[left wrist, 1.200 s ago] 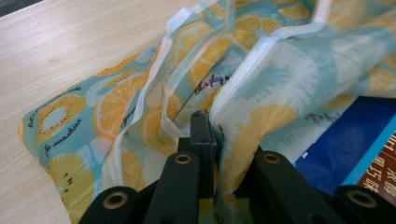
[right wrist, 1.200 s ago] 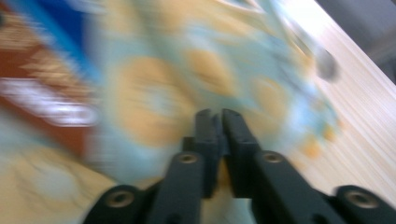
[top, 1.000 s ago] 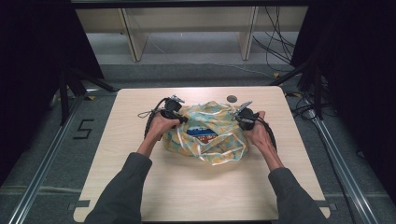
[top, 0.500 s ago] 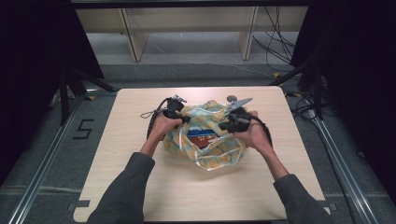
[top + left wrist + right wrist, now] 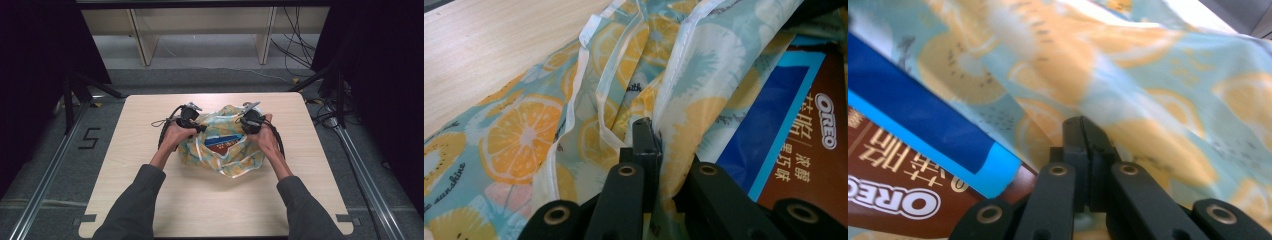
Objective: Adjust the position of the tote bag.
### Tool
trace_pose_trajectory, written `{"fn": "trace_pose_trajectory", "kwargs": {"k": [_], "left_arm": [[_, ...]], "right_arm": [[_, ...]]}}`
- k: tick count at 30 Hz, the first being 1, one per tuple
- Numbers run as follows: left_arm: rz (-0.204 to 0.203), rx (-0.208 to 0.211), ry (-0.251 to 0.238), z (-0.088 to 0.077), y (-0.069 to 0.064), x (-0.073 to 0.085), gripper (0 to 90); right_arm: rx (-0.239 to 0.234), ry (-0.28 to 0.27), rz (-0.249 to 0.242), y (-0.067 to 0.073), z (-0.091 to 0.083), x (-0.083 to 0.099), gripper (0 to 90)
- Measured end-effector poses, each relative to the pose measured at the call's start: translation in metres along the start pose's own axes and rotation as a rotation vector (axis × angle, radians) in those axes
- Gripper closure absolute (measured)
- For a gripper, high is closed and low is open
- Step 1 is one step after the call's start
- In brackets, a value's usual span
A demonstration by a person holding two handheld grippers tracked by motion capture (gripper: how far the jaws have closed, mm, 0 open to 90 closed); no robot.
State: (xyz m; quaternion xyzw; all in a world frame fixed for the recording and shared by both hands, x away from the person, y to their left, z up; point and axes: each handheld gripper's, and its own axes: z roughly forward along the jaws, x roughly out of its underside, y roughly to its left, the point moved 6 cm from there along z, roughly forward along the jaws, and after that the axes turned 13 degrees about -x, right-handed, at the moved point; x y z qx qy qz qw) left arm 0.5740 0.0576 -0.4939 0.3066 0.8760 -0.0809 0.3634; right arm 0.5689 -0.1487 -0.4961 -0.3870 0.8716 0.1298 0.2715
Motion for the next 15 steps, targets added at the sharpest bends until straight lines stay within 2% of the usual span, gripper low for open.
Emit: {"fn": "trace_pose_trajectory", "kwargs": {"k": [1, 2, 3, 4, 5, 6, 8, 9, 10, 11, 12, 13, 14, 15], "left_arm": [[0.000, 0.000, 0.000, 0.000, 0.000, 0.000, 86.8], [-0.014, 0.007, -0.005, 0.004, 0.001, 0.001, 86.7], [-0.010, 0.010, 0.004, 0.005, 0.003, 0.003, 86.7], [-0.010, 0.010, 0.004, 0.005, 0.003, 0.003, 86.5], [-0.033, 0.005, 0.001, 0.008, 0.004, 0.003, 86.3], [-0.033, 0.005, 0.001, 0.008, 0.004, 0.003, 86.2], [-0.050, -0.004, 0.004, 0.011, 0.004, 0.003, 86.0], [-0.050, -0.004, 0.004, 0.011, 0.004, 0.003, 85.7], [-0.047, -0.007, 0.010, 0.011, 0.005, 0.002, 85.7], [-0.038, -0.009, 0.020, 0.011, 0.005, 0.002, 85.7], [-0.038, -0.009, 0.020, 0.011, 0.005, 0.002, 85.7], [-0.048, -0.006, 0.011, 0.012, 0.005, 0.002, 85.8], [-0.052, -0.005, 0.007, 0.012, 0.005, 0.002, 85.8], [-0.052, -0.005, 0.007, 0.012, 0.005, 0.002, 85.8]], "right_arm": [[0.000, 0.000, 0.000, 0.000, 0.000, 0.000, 90.0], [-0.018, -0.041, 0.022, -0.007, -0.004, 0.003, 90.0], [-0.037, -0.077, 0.039, -0.008, -0.003, 0.005, 90.0], [-0.037, -0.077, 0.039, -0.008, -0.003, 0.005, 90.0], [-0.064, -0.066, 0.048, -0.006, -0.006, 0.011, 90.0], [-0.066, -0.071, 0.054, -0.004, -0.008, 0.012, 90.0], [-0.064, -0.106, 0.015, 0.004, -0.010, 0.011, 89.5], [-0.098, -0.089, 0.005, 0.014, -0.015, 0.011, 89.2], [-0.124, -0.118, 0.010, 0.026, -0.017, 0.009, 89.2], [-0.159, -0.105, -0.005, 0.040, -0.019, 0.008, 89.2], [-0.171, -0.114, -0.053, 0.053, -0.017, 0.007, 89.2], [-0.200, -0.099, -0.103, 0.068, -0.015, 0.008, 89.2], [-0.221, -0.079, -0.110, 0.084, -0.016, 0.011, 89.2], [-0.221, -0.079, -0.110, 0.084, -0.016, 0.011, 89.2]]}}
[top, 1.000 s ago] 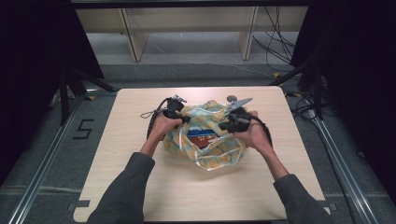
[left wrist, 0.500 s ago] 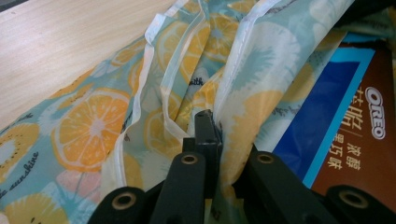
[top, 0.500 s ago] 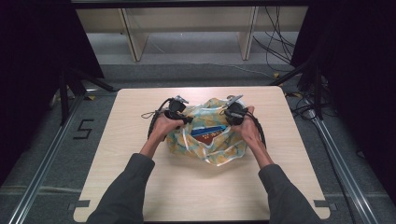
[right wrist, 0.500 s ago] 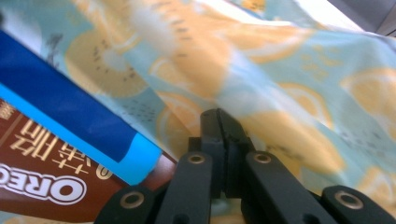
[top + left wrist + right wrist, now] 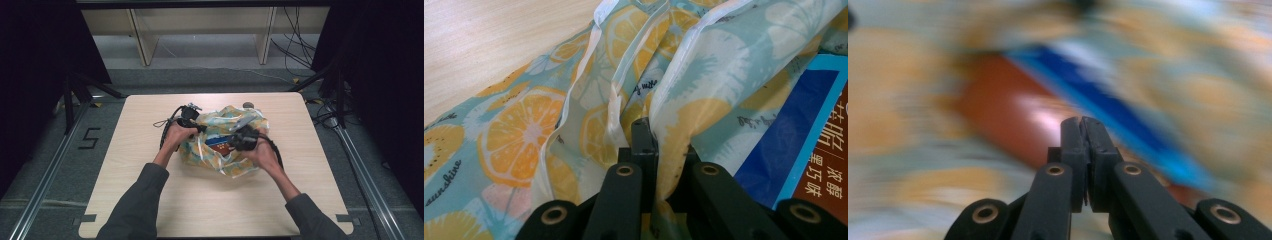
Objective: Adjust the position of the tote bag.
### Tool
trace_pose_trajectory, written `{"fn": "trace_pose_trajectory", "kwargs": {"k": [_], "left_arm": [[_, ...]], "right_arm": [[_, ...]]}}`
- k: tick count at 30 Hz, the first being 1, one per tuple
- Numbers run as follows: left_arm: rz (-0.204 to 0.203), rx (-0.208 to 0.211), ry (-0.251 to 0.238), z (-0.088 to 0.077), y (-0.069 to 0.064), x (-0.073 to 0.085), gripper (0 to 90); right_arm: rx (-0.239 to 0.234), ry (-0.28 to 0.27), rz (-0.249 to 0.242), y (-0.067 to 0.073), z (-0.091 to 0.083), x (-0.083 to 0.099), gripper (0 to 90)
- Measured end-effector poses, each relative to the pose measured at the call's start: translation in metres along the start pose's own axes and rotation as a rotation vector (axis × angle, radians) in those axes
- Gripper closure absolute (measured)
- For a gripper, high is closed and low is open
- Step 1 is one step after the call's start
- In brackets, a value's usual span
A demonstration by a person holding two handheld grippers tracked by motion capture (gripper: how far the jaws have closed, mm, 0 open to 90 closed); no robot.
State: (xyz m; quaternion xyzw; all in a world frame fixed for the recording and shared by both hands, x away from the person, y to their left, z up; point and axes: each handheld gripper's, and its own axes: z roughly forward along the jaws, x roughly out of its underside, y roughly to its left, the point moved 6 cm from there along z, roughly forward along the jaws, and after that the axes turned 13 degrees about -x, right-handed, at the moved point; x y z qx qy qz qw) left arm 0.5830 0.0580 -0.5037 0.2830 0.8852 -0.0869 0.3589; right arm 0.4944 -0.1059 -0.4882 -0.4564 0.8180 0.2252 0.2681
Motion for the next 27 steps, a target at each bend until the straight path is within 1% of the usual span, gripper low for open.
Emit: {"fn": "trace_pose_trajectory", "kwargs": {"k": [1, 2, 3, 4, 5, 6, 7, 8, 9, 10, 11, 12, 13, 14, 15, 16, 17, 18, 19, 20, 21, 22, 23, 24, 25, 26, 27], "left_arm": [[-0.009, 0.003, -0.001, 0.000, 0.000, 0.000, 85.8], [-0.027, 0.015, 0.000, 0.001, 0.000, 0.000, 86.0], [-0.027, 0.014, 0.003, 0.001, 0.000, 0.000, 86.0], [-0.022, 0.002, 0.001, 0.000, 0.000, 0.000, 86.0], [-0.022, 0.002, 0.001, 0.000, 0.000, 0.000, 85.9], [-0.020, 0.000, 0.004, -0.001, 0.001, 0.000, 85.9], [-0.020, 0.003, 0.012, -0.001, 0.003, 0.001, 85.8], [-0.026, 0.000, 0.013, -0.001, 0.004, 0.001, 85.8], [-0.026, 0.000, 0.013, -0.001, 0.004, 0.001, 86.0], [-0.027, 0.003, 0.016, -0.001, 0.005, 0.001, 86.2], [-0.041, -0.005, 0.018, -0.002, 0.006, 0.001, 86.2], [-0.050, -0.004, 0.012, -0.001, 0.008, 0.002, 86.4], [-0.046, -0.004, 0.017, -0.002, 0.009, 0.002, 86.4], [-0.039, -0.005, 0.017, -0.002, 0.011, 0.003, 86.3], [-0.055, -0.001, 0.011, -0.002, 0.010, 0.002, 86.1], [-0.053, 0.008, 0.014, -0.003, 0.010, 0.003, 85.6], [-0.054, 0.017, 0.016, -0.004, 0.009, 0.003, 84.6], [-0.050, 0.020, 0.020, -0.005, 0.008, 0.004, 82.6], [-0.032, 0.020, 0.029, -0.007, 0.008, 0.004, 80.4], [-0.025, 0.021, 0.025, -0.009, 0.007, 0.004, 79.0], [-0.022, 0.021, 0.020, -0.012, 0.005, 0.003, 78.5], [-0.016, 0.017, 0.020, -0.014, 0.005, 0.002, 78.4], [-0.012, 0.022, 0.012, -0.015, 0.004, 0.000, 78.7], [-0.017, 0.016, 0.014, -0.016, 0.003, -0.001, 78.9], [-0.017, 0.016, 0.014, -0.016, 0.003, -0.001, 79.1], [-0.030, 0.005, 0.004, -0.014, 0.002, -0.002, 79.4], [-0.022, 0.005, 0.008, -0.012, 0.003, -0.001, 79.6]], "right_arm": [[-0.030, -0.019, 0.002, 0.017, 0.006, 0.000, 89.2], [-0.128, -0.059, -0.084, 0.046, 0.016, -0.004, 89.7], [-0.162, -0.061, -0.096, 0.061, 0.020, -0.006, 90.0], [-0.185, -0.073, -0.112, 0.074, 0.025, -0.008, 90.0], [-0.221, -0.070, -0.132, 0.087, 0.027, -0.010, 90.0], [-0.221, -0.070, -0.132, 0.087, 0.027, -0.010, 90.0], [-0.234, -0.043, -0.194, 0.111, 0.037, -0.009, 90.0], [-0.217, -0.016, -0.238, 0.119, 0.045, -0.006, 90.0], [-0.205, 0.020, -0.200, 0.128, 0.051, 0.000, 90.0], [-0.218, 0.047, -0.210, 0.131, 0.059, 0.006, 90.0], [-0.218, 0.047, -0.210, 0.131, 0.059, 0.006, 90.0], [-0.242, 0.095, -0.242, 0.133, 0.073, 0.018, 90.0], [-0.254, 0.103, -0.228, 0.133, 0.076, 0.023, 90.0], [-0.266, 0.093, -0.204, 0.133, 0.075, 0.026, 90.0], [-0.271, 0.076, -0.208, 0.130, 0.070, 0.024, 90.0], [-0.270, 0.054, -0.182, 0.129, 0.062, 0.022, 90.0], [-0.268, 0.011, -0.181, 0.124, 0.052, 0.015, 90.0], [-0.269, -0.029, -0.198, 0.117, 0.040, 0.009, 89.7], [-0.260, -0.067, -0.173, 0.111, 0.027, 0.004, 89.3], [-0.243, -0.104, -0.153, 0.103, 0.014, 0.000, 89.0], [-0.215, -0.129, -0.155, 0.092, 0.002, -0.004, 88.9], [-0.174, -0.147, -0.142, 0.080, -0.009, -0.005, 88.9], [-0.116, -0.131, -0.137, 0.066, -0.017, -0.005, 88.9], [-0.062, -0.121, -0.123, 0.052, -0.021, -0.004, 88.9], [-0.062, -0.121, -0.123, 0.052, -0.021, -0.004, 88.9], [0.055, -0.068, -0.099, 0.022, -0.023, 0.003, 89.0], [0.126, -0.024, -0.109, 0.006, -0.024, 0.008, 89.5]]}}
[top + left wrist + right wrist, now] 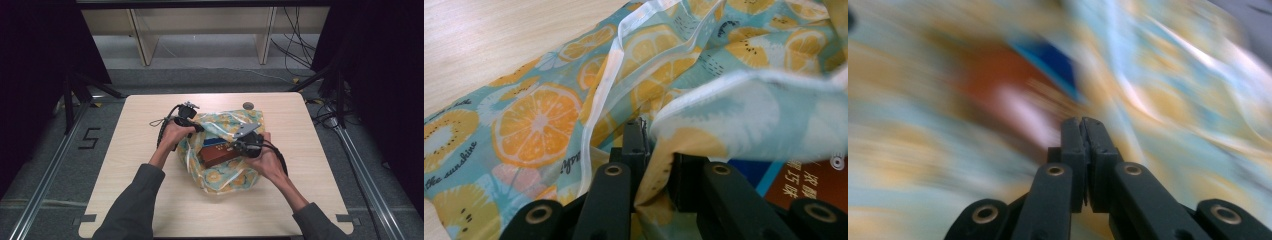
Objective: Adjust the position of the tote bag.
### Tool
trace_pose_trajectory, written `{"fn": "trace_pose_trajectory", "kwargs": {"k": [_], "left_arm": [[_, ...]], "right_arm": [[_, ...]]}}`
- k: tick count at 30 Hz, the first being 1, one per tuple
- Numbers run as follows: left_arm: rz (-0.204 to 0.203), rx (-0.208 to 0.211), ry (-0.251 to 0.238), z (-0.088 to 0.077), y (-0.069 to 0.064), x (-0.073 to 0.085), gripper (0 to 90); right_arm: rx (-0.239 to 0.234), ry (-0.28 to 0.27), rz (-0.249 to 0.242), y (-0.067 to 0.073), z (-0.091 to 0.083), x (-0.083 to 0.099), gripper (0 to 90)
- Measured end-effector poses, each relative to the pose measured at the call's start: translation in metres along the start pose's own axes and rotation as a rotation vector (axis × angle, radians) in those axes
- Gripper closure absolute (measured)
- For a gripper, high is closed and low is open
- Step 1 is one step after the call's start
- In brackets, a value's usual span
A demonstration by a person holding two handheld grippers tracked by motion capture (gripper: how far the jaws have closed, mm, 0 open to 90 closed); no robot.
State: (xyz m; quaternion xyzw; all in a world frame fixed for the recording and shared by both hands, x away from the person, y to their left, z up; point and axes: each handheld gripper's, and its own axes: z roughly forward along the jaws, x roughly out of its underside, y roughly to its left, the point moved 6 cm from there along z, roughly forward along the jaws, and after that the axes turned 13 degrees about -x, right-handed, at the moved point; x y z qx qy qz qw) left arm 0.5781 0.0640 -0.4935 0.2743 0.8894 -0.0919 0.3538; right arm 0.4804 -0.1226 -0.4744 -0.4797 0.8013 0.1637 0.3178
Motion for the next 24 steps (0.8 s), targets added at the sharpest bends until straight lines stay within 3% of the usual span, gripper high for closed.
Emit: {"fn": "trace_pose_trajectory", "kwargs": {"k": [3, 4, 5, 6, 7, 10, 12, 15, 16, 17, 18, 20, 21, 22, 23, 24], "left_arm": [[-0.015, -0.001, -0.005, 0.005, 0.000, 0.001, 80.5], [-0.015, -0.001, -0.005, 0.005, 0.000, 0.001, 80.5], [-0.002, 0.000, 0.000, 0.006, 0.000, 0.002, 80.6], [-0.002, 0.000, 0.000, 0.006, 0.000, 0.002, 80.6], [0.005, -0.008, 0.014, 0.008, 0.000, 0.003, 80.7], [-0.010, 0.008, -0.012, 0.012, -0.006, 0.002, 80.1], [0.004, 0.011, -0.006, 0.012, -0.007, 0.002, 80.2], [0.000, 0.010, -0.008, 0.012, -0.006, 0.002, 79.8], [0.000, 0.010, -0.008, 0.012, -0.006, 0.002, 79.7], [-0.011, 0.014, -0.010, 0.012, -0.006, 0.002, 79.5], [-0.014, 0.011, -0.011, 0.012, -0.007, 0.002, 79.1], [-0.001, 0.007, -0.014, 0.011, -0.007, 0.001, 79.1], [-0.016, 0.009, -0.020, 0.010, -0.008, -0.001, 78.1], [-0.013, 0.008, -0.020, 0.008, -0.009, -0.001, 77.6], [-0.013, 0.008, -0.020, 0.008, -0.009, -0.001, 77.4], [0.002, 0.006, -0.023, 0.007, -0.009, -0.003, 77.4]], "right_arm": [[0.090, 0.061, 0.062, -0.038, 0.003, 0.020, 90.0], [0.090, 0.061, 0.062, -0.038, 0.003, 0.020, 90.0], [0.167, 0.084, 0.099, -0.060, 0.003, 0.031, 90.0], [0.167, 0.084, 0.099, -0.060, 0.003, 0.031, 90.0], [0.174, 0.091, 0.160, -0.075, 0.004, 0.043, 90.0], [0.174, 0.105, 0.192, -0.092, 0.011, 0.060, 90.0], [0.155, 0.134, 0.211, -0.095, 0.018, 0.070, 90.0], [0.091, 0.092, 0.314, -0.095, 0.022, 0.080, 90.0], [0.091, 0.092, 0.314, -0.095, 0.022, 0.080, 90.0], [0.044, 0.062, 0.345, -0.093, 0.021, 0.084, 90.0], [0.034, 0.042, 0.377, -0.092, 0.019, 0.084, 90.0], [0.024, 0.014, 0.387, -0.092, 0.009, 0.081, 89.5], [0.042, -0.052, 0.361, -0.093, 0.007, 0.075, 88.7], [0.020, -0.042, 0.366, -0.089, -0.004, 0.069, 88.0], [0.018, -0.106, 0.355, -0.086, -0.009, 0.061, 87.8], [0.016, -0.114, 0.329, -0.082, -0.018, 0.055, 87.4]]}}
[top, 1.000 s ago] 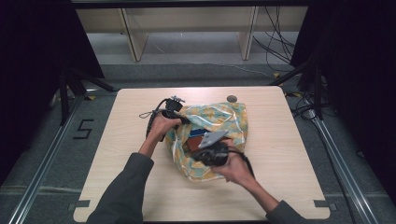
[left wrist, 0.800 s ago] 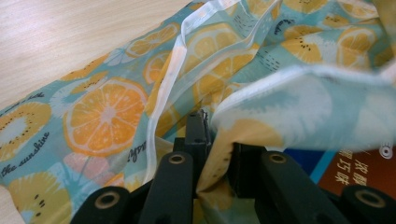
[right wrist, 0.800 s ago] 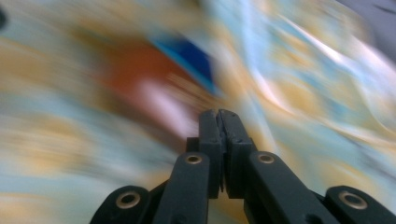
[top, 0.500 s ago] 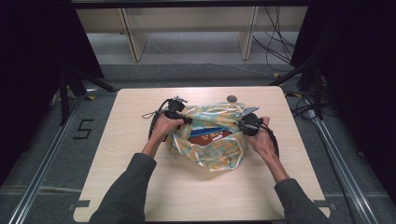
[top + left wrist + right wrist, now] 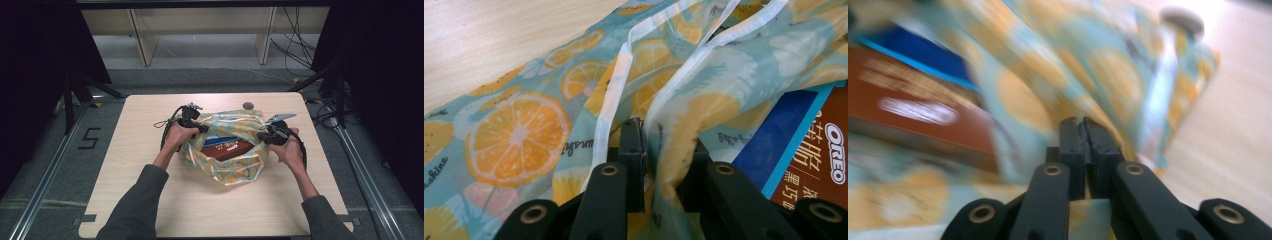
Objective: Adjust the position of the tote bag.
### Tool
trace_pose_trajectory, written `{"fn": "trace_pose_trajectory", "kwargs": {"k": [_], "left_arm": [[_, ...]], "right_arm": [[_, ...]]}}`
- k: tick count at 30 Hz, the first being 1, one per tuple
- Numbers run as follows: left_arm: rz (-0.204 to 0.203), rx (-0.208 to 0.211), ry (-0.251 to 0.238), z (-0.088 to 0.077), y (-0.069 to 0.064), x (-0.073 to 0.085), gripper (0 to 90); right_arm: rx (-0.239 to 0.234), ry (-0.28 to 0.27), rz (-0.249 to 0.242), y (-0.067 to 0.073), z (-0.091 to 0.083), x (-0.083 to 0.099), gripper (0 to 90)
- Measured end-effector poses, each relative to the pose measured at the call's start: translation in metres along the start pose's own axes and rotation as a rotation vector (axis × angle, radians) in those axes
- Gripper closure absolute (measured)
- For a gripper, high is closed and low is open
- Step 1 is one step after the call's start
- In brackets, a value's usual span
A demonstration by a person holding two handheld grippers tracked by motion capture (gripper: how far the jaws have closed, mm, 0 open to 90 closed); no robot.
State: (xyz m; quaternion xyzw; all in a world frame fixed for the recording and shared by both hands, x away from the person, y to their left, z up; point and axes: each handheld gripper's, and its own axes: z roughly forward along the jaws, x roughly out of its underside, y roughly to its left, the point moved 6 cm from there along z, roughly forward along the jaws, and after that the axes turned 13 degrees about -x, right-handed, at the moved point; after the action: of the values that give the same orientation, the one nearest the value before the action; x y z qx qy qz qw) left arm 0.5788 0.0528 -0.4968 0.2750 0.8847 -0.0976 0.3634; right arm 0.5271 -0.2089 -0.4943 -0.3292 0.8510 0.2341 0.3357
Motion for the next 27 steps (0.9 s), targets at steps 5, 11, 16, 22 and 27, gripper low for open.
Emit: {"fn": "trace_pose_trajectory", "kwargs": {"k": [5, 11, 16, 22, 27], "left_arm": [[-0.006, -0.005, 0.002, 0.002, -0.004, -0.002, 79.4], [-0.015, -0.018, 0.023, 0.004, 0.001, 0.000, 80.2], [-0.024, -0.019, 0.018, 0.005, 0.006, 0.001, 80.5], [-0.031, -0.015, 0.012, 0.005, 0.003, 0.000, 77.8], [-0.007, 0.010, 0.013, -0.009, -0.005, -0.002, 60.4]], "right_arm": [[-0.106, -0.071, -0.090, 0.051, -0.012, -0.024, 88.0], [-0.247, 0.049, -0.210, 0.114, 0.018, -0.008, 88.4], [-0.254, 0.166, -0.265, 0.132, 0.033, 0.017, 88.8], [-0.295, 0.187, -0.286, 0.147, 0.041, 0.035, 89.2], [-0.245, 0.095, -0.294, 0.142, 0.022, 0.020, 87.4]]}}
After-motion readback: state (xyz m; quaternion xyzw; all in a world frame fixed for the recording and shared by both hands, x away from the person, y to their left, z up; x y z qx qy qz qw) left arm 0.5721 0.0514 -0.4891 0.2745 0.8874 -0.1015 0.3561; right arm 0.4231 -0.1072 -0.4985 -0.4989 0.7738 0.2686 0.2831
